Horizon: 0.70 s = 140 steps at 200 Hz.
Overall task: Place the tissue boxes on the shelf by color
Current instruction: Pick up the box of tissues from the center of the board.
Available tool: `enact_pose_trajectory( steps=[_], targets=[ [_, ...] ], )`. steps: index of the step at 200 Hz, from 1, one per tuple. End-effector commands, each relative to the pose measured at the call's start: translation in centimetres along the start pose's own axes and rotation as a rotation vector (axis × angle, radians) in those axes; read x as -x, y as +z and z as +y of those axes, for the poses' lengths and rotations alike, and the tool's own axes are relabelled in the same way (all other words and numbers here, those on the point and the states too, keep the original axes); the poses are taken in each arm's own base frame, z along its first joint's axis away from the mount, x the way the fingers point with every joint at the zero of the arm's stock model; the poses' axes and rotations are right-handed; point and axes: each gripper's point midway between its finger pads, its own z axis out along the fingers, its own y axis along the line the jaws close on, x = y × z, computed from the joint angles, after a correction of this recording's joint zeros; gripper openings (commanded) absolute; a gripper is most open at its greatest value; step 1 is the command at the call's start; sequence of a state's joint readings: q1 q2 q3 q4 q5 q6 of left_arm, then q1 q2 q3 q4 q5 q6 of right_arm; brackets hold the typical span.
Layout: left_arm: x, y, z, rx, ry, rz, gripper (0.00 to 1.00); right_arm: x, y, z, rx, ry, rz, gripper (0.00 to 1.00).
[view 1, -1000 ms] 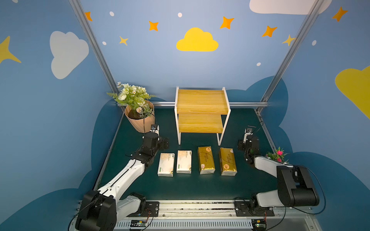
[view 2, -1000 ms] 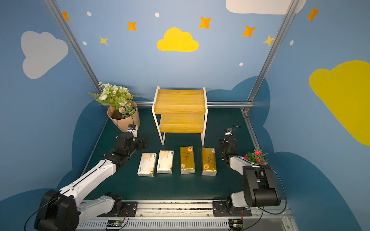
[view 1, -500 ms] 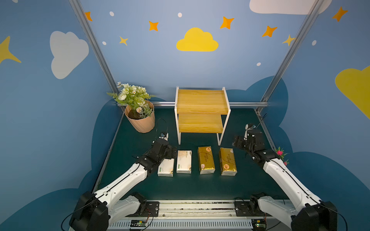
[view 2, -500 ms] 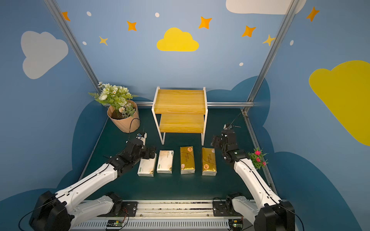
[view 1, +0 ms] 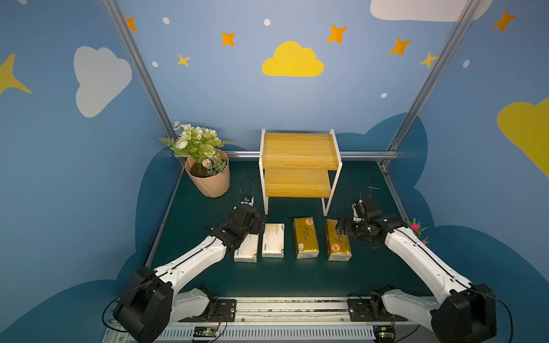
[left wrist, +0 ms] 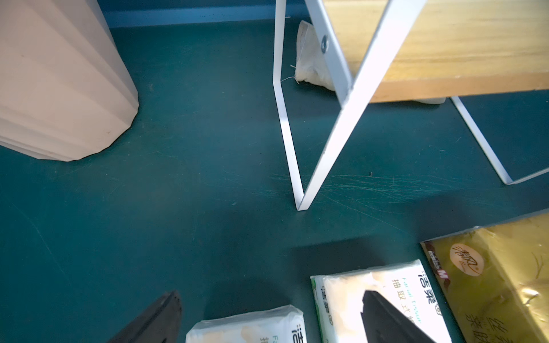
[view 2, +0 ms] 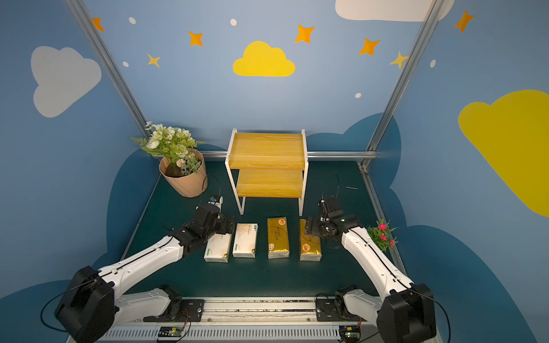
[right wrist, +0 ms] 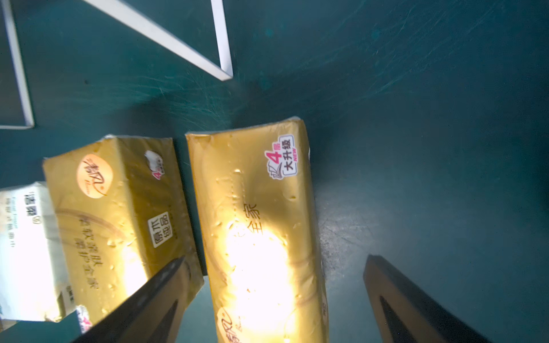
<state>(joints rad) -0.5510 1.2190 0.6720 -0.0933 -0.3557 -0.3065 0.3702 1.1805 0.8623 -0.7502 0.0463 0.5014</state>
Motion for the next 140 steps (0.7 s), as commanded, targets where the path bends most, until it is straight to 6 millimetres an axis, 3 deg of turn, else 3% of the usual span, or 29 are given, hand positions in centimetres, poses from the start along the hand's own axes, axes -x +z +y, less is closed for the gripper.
enact_pose_trajectory(
  steps=[1,40,140],
  targets=[
    [0.9,0.2,-0.3,-0.006,-0.006,-0.027,1.0,-1.0,-0.1,1.1,0.047,-0.016,0.042,0.98],
    [0.4,0.7,-0.5,-0.01,-0.008,-0.01,1.0,-1.5,0.1,2.2,0.106,-0.037,0.045,0.98],
    [0.1,0.8,-0.5,-0.009,-0.018,-0.008,1.0,-2.9,1.6,0.9,-0.034,-0.141,0.082,0.98]
  ],
)
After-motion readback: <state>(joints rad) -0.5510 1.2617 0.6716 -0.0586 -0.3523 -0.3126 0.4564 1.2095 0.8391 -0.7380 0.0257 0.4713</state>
